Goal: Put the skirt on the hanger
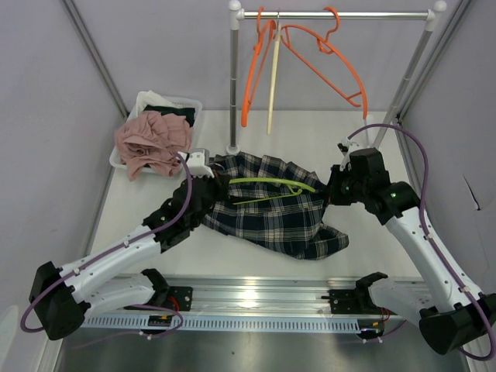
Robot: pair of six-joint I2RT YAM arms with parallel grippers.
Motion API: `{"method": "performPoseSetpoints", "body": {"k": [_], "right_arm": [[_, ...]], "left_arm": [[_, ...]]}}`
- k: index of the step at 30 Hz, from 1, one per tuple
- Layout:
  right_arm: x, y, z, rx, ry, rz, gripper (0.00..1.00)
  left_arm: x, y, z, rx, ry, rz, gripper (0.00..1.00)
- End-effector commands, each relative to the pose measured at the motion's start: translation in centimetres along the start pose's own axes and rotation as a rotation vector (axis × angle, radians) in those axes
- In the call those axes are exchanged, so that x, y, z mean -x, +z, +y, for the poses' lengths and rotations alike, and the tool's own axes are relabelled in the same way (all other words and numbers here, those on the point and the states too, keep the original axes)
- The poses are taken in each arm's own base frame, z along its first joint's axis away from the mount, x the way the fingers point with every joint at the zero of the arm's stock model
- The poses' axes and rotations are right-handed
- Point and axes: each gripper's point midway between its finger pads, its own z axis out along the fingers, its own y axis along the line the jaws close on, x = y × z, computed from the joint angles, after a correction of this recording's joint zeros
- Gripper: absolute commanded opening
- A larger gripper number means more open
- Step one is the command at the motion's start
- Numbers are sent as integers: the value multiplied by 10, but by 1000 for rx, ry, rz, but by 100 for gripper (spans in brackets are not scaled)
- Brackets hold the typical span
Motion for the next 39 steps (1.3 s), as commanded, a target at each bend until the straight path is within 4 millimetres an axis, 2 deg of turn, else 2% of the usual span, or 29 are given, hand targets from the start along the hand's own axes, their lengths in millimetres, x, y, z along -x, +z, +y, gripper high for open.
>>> {"method": "performPoseSetpoints", "body": {"k": [1, 9, 27, 31, 39], "right_arm": [[25, -7, -12, -57, -12, -96, 0], [22, -2, -12, -49, -4, -78, 0], [37, -19, -8, -42, -10, -136, 0], [38, -18, -10, -49, -9, -133, 0], [46, -15, -11, -51, -1, -142, 0]], "left_arm": [[-1, -5, 48, 181, 145, -6, 0], [-2, -4, 45, 163, 147, -7, 0], [-17, 2, 52, 197, 182, 42, 0], [-12, -1, 50, 184, 163, 16, 0], [-16, -4, 52, 173, 162, 14, 0]]}}
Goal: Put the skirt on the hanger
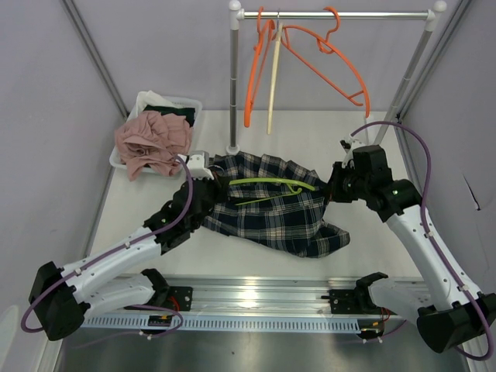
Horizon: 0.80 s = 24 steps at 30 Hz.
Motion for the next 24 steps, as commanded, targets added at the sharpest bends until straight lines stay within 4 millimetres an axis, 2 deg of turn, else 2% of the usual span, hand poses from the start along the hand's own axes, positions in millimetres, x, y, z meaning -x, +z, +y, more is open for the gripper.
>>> {"method": "performPoseSetpoints", "body": {"k": [1, 24], "right_arm": [[39, -13, -11, -64, -20, -134, 0], [48, -11, -8, -40, -8, -145, 0]], "left_arm": [[-12, -5, 50, 175, 167, 29, 0], [-22, -6, 52, 169, 178, 58, 0]]}}
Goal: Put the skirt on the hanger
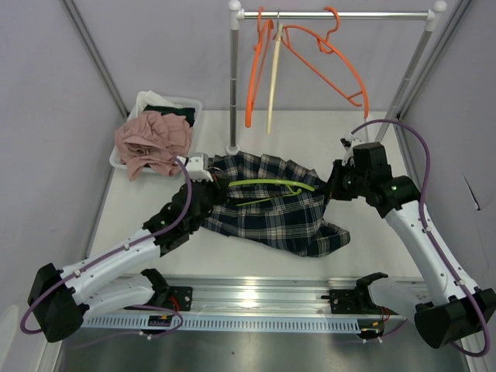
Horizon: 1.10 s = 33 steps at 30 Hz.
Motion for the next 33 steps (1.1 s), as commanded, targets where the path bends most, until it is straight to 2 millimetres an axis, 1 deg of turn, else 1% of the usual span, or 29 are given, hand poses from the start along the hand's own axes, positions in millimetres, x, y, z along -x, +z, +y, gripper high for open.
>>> {"method": "performPoseSetpoints", "body": {"k": [1, 4, 10, 12, 15, 18, 20, 23, 25, 26, 33], "right_arm": [[44, -18, -4, -37, -27, -163, 0], [45, -24, 1, -16, -35, -177, 0], [41, -37, 2, -9, -54, -192, 0], [41, -41, 3, -4, -59, -199, 0], [40, -44, 7, 14, -68, -196, 0], [37, -46, 6, 11, -70, -192, 0], [32, -44, 3, 7, -71, -182, 0], [28, -45, 1, -2, -71, -182, 0], [28, -48, 1, -1, -72, -190, 0], [28, -49, 2, 0, -73, -192, 0], [26, -50, 3, 9, -78, -186, 0]], "left_arm": [[-19, -2, 52, 198, 192, 68, 0], [-20, 1, 52, 213, 193, 80, 0], [-10, 10, 46, 229, 206, 82, 0], [-11, 11, 45, 231, 215, 89, 0], [-4, 12, 44, 242, 200, 76, 0], [4, 13, 44, 256, 182, 67, 0], [9, 14, 47, 272, 172, 73, 0], [10, 18, 51, 291, 186, 88, 0], [8, 19, 54, 312, 196, 96, 0], [5, 20, 57, 325, 197, 111, 0], [3, 21, 68, 350, 187, 124, 0]]}}
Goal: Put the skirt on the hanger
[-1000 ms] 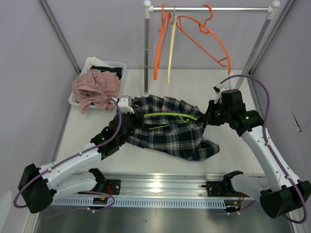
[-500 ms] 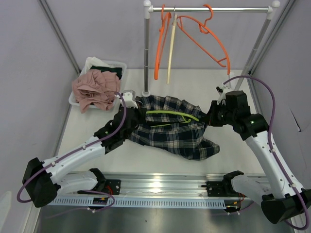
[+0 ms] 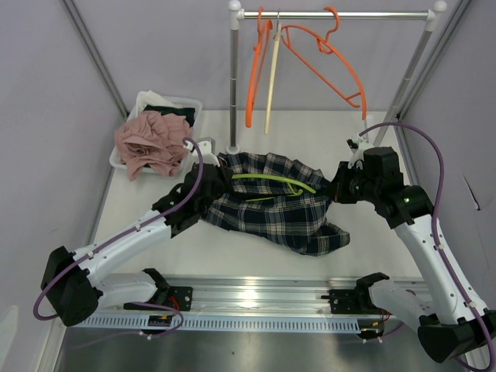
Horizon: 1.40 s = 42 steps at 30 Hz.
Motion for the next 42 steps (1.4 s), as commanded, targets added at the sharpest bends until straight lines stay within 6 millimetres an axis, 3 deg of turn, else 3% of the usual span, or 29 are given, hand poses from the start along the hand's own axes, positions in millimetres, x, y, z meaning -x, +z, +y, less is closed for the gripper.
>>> {"method": "performPoseSetpoints", "body": {"k": [1, 9, 15, 23, 26, 29, 38, 42], "right_arm": [[24, -19, -9, -59, -39, -115, 0], [28, -20, 5, 10, -50, -119, 0], [47, -33, 18, 44, -72, -158, 0], [72, -45, 40, 125, -72, -207, 0], [75, -40, 46, 154, -67, -195, 0], [75, -33, 52, 185, -67, -174, 0], [63, -15, 78, 228, -100, -125, 0], [54, 1, 76, 197, -103, -95, 0]], "left_arm": [[0, -1, 70, 266, 188, 22, 0], [-9, 0, 78, 295, 202, 28, 0], [-23, 0, 91, 336, 191, 38, 0], [-37, 3, 89, 302, 171, 50, 0], [-40, 2, 82, 285, 184, 47, 0], [-43, -1, 61, 231, 203, 35, 0], [-60, -6, 24, 168, 241, 42, 0], [-67, -6, 15, 152, 254, 50, 0]]}}
